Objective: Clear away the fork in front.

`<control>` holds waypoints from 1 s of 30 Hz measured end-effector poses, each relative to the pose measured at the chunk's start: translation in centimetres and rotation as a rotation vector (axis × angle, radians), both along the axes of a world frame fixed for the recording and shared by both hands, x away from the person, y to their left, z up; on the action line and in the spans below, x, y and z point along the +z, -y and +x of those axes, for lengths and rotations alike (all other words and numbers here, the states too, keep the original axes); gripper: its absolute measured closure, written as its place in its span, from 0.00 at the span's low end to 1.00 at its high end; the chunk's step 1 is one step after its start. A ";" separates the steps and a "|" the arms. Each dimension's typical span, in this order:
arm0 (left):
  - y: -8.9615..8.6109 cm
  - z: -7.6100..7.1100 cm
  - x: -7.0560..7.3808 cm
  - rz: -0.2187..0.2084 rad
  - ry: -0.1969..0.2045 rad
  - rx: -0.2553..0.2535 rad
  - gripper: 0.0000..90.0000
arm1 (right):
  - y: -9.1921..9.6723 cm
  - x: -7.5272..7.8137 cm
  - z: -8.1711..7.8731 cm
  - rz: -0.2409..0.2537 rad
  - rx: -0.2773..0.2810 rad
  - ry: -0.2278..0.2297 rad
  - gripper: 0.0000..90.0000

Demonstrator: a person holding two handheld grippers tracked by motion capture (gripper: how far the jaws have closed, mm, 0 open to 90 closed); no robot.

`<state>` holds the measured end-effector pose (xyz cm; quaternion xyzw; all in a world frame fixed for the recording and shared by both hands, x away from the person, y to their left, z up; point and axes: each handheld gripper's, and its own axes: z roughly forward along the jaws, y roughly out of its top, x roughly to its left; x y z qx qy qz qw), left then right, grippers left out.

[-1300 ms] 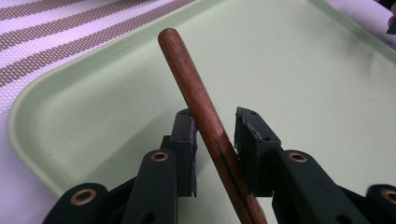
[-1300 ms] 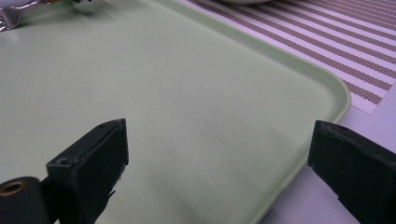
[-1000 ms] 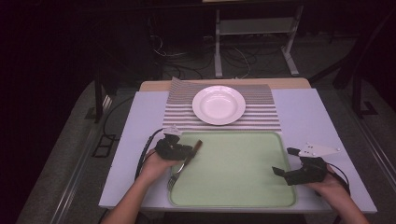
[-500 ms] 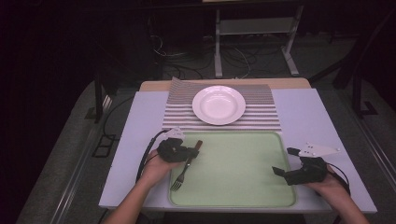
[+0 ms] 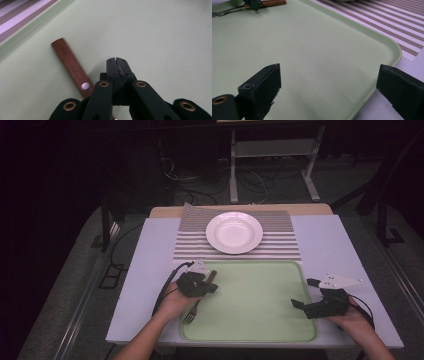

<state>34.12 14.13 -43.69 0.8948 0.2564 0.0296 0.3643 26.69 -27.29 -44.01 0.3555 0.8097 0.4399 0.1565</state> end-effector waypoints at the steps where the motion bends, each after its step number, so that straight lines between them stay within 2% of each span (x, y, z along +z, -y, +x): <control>1: -0.2 0.1 -0.1 0.007 0.000 0.006 0.99 | 0.0 0.0 0.0 0.000 0.000 0.000 0.06; 11: -0.7 0.5 -0.2 0.026 0.003 0.033 0.99 | 0.0 0.0 0.0 0.000 -0.001 0.000 0.06; 30: -3.8 1.5 -0.2 0.030 -0.002 0.119 0.98 | 0.1 0.0 0.0 -0.003 -0.001 0.001 0.07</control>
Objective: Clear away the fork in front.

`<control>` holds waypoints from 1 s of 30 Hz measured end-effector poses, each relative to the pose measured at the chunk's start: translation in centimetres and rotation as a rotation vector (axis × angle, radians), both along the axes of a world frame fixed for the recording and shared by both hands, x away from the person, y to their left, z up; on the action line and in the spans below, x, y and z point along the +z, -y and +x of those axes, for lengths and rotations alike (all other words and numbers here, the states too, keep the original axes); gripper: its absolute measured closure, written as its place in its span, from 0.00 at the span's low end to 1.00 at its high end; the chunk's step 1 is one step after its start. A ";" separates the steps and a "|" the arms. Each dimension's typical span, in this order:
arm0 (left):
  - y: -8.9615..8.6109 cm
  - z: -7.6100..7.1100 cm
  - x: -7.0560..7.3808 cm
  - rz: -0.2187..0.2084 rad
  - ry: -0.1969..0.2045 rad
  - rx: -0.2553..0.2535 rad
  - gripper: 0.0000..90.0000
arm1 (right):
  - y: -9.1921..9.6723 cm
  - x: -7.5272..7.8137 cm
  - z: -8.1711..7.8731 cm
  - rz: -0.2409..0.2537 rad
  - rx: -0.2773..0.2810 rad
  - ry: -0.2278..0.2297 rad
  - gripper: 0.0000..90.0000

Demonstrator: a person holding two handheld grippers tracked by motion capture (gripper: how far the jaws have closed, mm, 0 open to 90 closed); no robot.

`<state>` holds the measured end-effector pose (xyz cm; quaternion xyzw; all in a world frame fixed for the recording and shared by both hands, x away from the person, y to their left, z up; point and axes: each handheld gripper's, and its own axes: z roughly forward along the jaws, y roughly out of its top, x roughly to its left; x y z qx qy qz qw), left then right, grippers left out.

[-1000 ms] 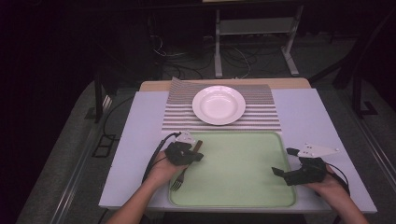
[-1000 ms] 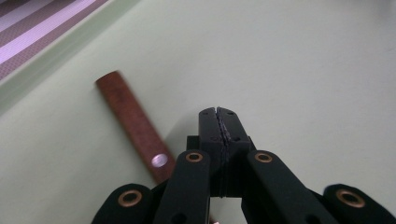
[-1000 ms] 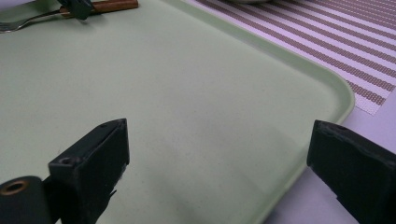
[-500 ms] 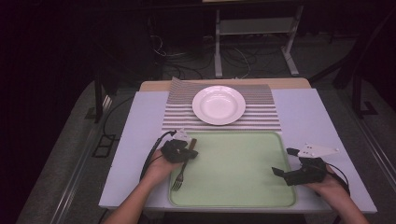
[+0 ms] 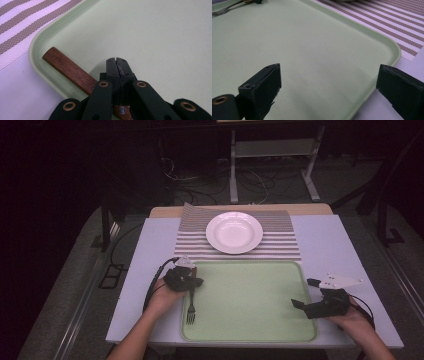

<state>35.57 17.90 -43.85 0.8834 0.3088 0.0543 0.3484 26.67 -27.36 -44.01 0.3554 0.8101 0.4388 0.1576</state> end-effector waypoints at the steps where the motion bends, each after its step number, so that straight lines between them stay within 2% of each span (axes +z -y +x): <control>1: -0.1 0.0 0.0 -0.001 -0.001 0.000 0.98 | 0.0 0.0 0.0 0.000 0.000 0.000 0.07; 11: -0.2 0.1 0.0 -0.012 -0.007 0.001 0.95 | 0.0 0.0 0.0 0.002 -0.002 0.000 0.07; 15: -0.1 -0.2 0.4 -0.049 -0.004 -0.011 0.89 | 0.1 0.0 -0.1 0.007 -0.006 -0.001 0.07; 19: -0.3 -1.0 1.4 -0.106 0.038 -0.018 0.72 | 0.2 0.1 -0.1 0.010 -0.006 0.005 0.07; 22: -0.7 -1.7 2.1 -0.129 0.069 -0.019 0.54 | 0.3 0.0 -0.2 0.002 0.003 0.007 0.07; 25: -1.5 -2.5 2.7 -0.156 0.091 -0.014 0.41 | 0.4 0.1 -0.1 0.004 -0.002 0.010 0.07; 27: -2.0 -3.2 3.0 -0.183 0.113 -0.005 0.35 | 0.4 0.2 -0.1 0.005 -0.002 0.014 0.07; 30: -2.8 -4.0 3.3 -0.219 0.125 -0.002 0.26 | 0.2 0.2 -0.2 -0.005 0.002 0.017 0.07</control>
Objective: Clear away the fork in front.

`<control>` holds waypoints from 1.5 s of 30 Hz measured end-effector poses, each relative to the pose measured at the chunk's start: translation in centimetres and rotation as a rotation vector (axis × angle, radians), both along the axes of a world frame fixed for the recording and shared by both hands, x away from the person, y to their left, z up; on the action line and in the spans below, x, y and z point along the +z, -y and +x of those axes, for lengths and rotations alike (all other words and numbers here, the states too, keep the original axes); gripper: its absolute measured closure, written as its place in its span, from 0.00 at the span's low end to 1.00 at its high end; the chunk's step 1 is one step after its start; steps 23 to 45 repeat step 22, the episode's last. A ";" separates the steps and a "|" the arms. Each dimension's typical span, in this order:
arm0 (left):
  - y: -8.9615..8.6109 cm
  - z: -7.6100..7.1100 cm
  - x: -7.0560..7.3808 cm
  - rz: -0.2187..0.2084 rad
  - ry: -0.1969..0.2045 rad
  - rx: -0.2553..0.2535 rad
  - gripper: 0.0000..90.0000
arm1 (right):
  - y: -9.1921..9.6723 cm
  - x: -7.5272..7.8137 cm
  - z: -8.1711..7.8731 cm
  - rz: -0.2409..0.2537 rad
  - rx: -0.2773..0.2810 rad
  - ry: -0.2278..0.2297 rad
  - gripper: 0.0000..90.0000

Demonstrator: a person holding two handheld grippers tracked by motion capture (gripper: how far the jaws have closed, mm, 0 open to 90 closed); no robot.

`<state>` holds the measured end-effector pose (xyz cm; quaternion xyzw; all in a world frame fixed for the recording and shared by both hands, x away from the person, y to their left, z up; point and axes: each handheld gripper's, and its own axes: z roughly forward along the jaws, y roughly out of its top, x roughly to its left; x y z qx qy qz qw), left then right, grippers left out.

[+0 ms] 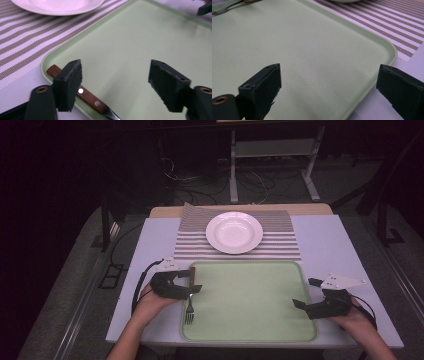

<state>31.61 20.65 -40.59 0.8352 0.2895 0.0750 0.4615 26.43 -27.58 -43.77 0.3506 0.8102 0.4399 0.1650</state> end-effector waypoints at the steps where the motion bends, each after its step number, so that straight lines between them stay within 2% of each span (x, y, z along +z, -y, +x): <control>1: -0.2 -0.2 0.0 0.001 0.002 0.002 0.23 | -0.1 0.0 0.0 0.000 -0.002 -0.001 0.07; 7: -1.3 -1.2 -0.4 0.009 0.012 0.022 0.13 | -0.1 0.0 0.0 0.001 -0.005 0.000 0.07; 11: -1.6 -1.5 -0.5 0.004 0.007 0.026 0.00 | 0.0 0.1 -0.1 0.003 -0.010 0.000 0.07; 15: -1.5 -1.5 -0.4 0.014 0.017 0.019 0.00 | 0.1 0.1 -0.1 0.004 -0.012 0.001 0.07; 21: -1.4 -1.5 -0.7 0.030 0.005 0.012 0.00 | 0.1 0.1 -0.1 0.005 -0.012 0.003 0.07; 45: -1.4 -1.4 -0.7 0.030 0.005 0.011 0.00 | 0.1 0.1 -0.1 0.005 -0.013 0.003 0.07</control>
